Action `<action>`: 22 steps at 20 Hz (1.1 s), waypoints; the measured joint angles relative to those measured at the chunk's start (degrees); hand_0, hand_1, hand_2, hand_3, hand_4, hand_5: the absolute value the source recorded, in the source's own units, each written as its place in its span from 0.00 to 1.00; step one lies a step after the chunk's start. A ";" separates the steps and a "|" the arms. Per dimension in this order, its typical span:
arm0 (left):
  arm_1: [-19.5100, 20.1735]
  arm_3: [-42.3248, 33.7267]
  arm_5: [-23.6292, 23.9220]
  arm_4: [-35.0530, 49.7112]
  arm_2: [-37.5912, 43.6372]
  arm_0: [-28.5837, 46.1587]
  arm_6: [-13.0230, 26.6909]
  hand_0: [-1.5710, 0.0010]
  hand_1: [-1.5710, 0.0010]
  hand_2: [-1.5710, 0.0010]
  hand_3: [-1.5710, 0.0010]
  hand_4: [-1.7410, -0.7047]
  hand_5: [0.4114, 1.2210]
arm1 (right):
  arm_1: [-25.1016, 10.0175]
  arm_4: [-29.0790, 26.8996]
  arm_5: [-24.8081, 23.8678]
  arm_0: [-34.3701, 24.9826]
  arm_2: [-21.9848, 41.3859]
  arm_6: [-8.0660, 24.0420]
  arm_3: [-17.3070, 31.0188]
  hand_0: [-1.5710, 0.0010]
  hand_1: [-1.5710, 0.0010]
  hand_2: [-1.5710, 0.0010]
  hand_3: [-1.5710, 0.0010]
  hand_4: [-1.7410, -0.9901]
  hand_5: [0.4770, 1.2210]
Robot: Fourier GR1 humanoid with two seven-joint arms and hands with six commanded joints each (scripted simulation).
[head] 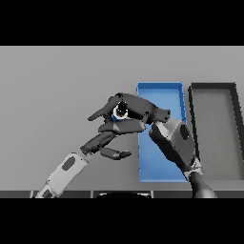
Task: Pick up the blue pipe and place it into the blue bin.
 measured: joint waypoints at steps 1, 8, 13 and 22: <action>-0.49 -0.36 0.12 -0.21 -0.43 -0.07 -0.11 1.00 1.00 1.00 1.00 0.84 0.09 | -1.09 -0.38 1.26 -2.35 -1.56 -1.28 1.69 0.00 0.00 0.00 0.00 0.33 1.00; 0.96 -1.87 0.22 -0.01 0.00 0.58 0.72 1.00 1.00 1.00 1.00 0.87 0.08 | -7.40 7.91 -3.12 -9.48 -10.49 -3.81 14.00 0.00 0.00 0.00 0.00 0.32 1.00; 2.05 -1.74 0.55 -0.26 0.92 0.43 0.89 1.00 1.00 1.00 1.00 0.88 0.06 | -11.05 12.36 -3.35 -4.79 -16.35 -2.88 23.04 0.00 0.00 0.00 0.00 0.32 1.00; 2.39 -2.76 0.52 0.12 0.98 0.78 1.35 1.00 1.00 1.00 1.00 0.88 0.07 | -12.18 18.24 -7.60 12.89 -17.78 1.55 24.11 0.00 0.00 0.00 0.00 0.32 1.00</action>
